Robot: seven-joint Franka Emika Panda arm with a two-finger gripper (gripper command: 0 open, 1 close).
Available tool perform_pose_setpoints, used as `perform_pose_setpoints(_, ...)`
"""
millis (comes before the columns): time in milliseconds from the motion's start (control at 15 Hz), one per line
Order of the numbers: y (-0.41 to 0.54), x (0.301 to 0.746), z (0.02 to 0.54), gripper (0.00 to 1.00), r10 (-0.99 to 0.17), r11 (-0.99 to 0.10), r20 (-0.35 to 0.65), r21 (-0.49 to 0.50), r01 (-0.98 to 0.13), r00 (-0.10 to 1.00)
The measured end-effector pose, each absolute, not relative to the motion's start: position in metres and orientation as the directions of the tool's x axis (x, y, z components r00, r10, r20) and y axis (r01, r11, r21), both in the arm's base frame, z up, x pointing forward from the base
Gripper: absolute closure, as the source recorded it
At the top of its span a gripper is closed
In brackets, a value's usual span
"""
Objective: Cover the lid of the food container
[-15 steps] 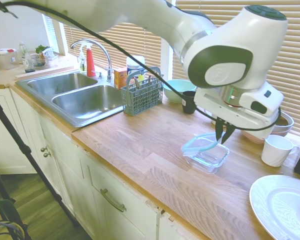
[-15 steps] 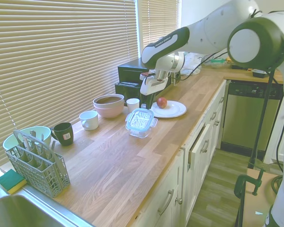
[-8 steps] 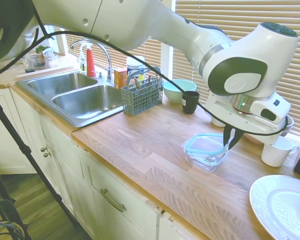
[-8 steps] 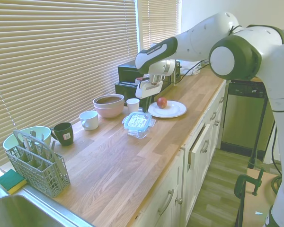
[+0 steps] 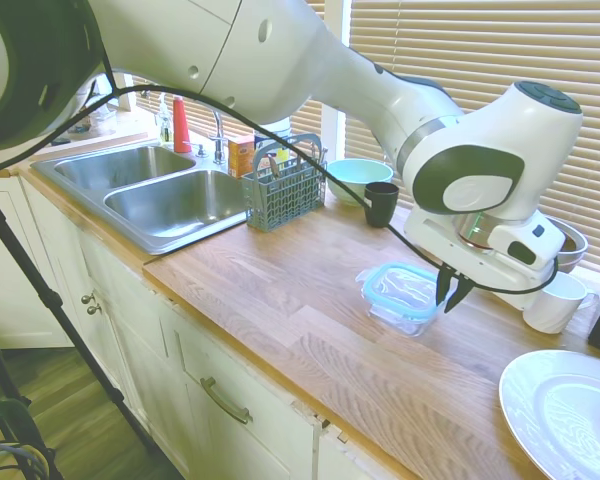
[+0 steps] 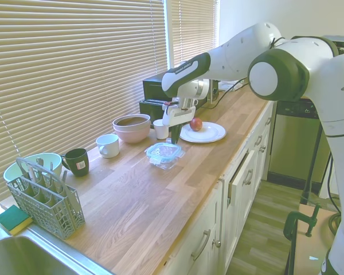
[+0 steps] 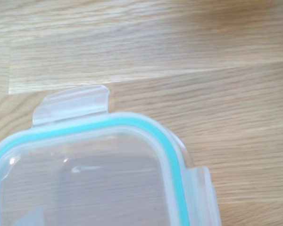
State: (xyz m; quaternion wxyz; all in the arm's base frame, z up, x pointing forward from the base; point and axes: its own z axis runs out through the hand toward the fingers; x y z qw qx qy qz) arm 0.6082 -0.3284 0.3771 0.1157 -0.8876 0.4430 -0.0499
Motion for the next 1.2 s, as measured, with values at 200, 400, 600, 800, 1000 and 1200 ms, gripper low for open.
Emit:
perform_pose_setpoints(200, -0.326, 0.609, 0.376, 1.00, -0.815, -0.553, -0.028, -0.260, -0.791, 0.579)
perform_pose_setpoints(400, -0.319, 0.612, 0.375, 1.00, -0.834, -0.516, -0.055, -0.274, -0.811, 0.549)
perform_pose_setpoints(600, -0.315, 0.612, 0.374, 1.00, -0.837, -0.507, -0.067, -0.280, -0.815, 0.543)
perform_pose_setpoints(800, -0.313, 0.612, 0.371, 1.00, -0.836, -0.508, -0.072, -0.279, -0.815, 0.545)
perform_pose_setpoints(1000, -0.310, 0.611, 0.367, 0.00, -0.833, -0.510, -0.082, -0.271, -0.816, 0.548)
perform_pose_setpoints(1200, -0.306, 0.612, 0.368, 0.00, -0.830, -0.514, -0.082, -0.272, -0.814, 0.552)
